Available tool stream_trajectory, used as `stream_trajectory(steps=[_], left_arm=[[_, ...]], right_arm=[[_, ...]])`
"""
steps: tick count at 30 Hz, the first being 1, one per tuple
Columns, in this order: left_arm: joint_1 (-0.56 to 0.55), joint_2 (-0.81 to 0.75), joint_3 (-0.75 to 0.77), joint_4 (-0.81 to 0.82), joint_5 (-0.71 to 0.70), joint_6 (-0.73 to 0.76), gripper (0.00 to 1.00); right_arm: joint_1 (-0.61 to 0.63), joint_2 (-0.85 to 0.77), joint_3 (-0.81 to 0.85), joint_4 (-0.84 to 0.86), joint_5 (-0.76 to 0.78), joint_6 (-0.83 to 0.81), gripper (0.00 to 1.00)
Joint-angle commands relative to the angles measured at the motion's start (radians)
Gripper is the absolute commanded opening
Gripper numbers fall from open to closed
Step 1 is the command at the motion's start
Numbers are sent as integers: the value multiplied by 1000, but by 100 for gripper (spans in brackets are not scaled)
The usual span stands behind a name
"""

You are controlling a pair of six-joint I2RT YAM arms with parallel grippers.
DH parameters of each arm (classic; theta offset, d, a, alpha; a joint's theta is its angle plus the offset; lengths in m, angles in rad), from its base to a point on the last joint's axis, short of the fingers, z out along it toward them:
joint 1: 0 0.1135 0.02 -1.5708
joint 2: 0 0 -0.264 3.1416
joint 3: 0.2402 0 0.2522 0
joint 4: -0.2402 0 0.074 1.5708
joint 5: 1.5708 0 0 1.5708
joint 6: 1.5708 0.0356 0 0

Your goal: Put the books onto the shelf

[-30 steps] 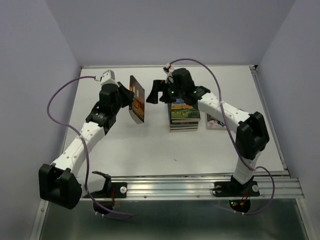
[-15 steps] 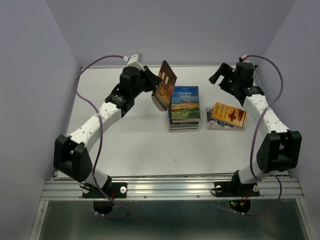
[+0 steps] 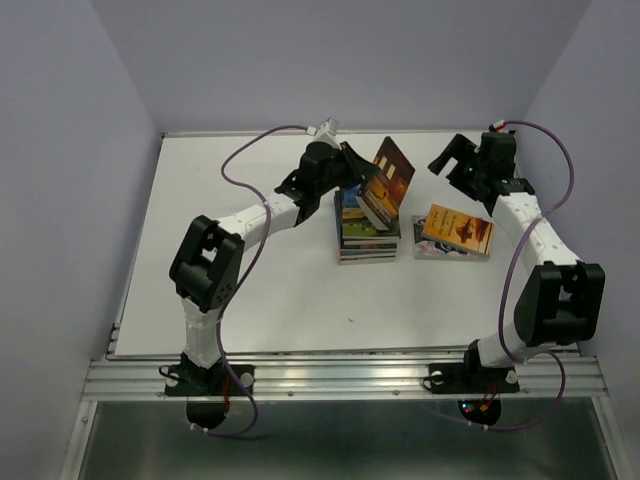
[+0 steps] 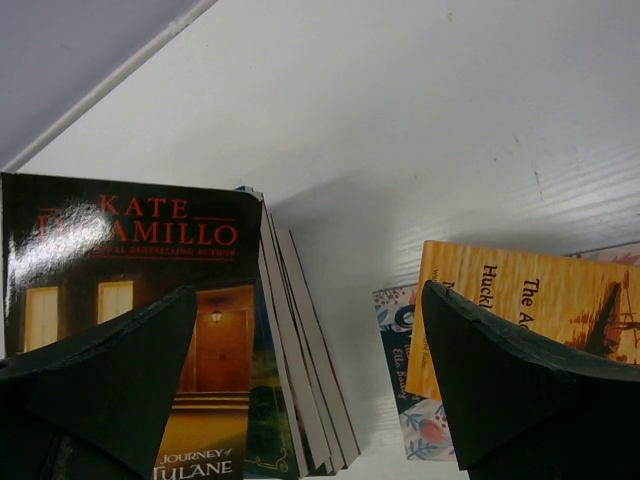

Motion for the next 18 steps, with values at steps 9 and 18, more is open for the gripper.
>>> stream_trajectory(steps=[9, 18], left_arm=[[-9, 3, -140, 264, -172, -212, 0], [-10, 3, -220, 166, -177, -180, 14]], right_arm=[[-10, -42, -12, 23, -1, 12, 100], [-10, -36, -17, 25, -2, 17, 100]])
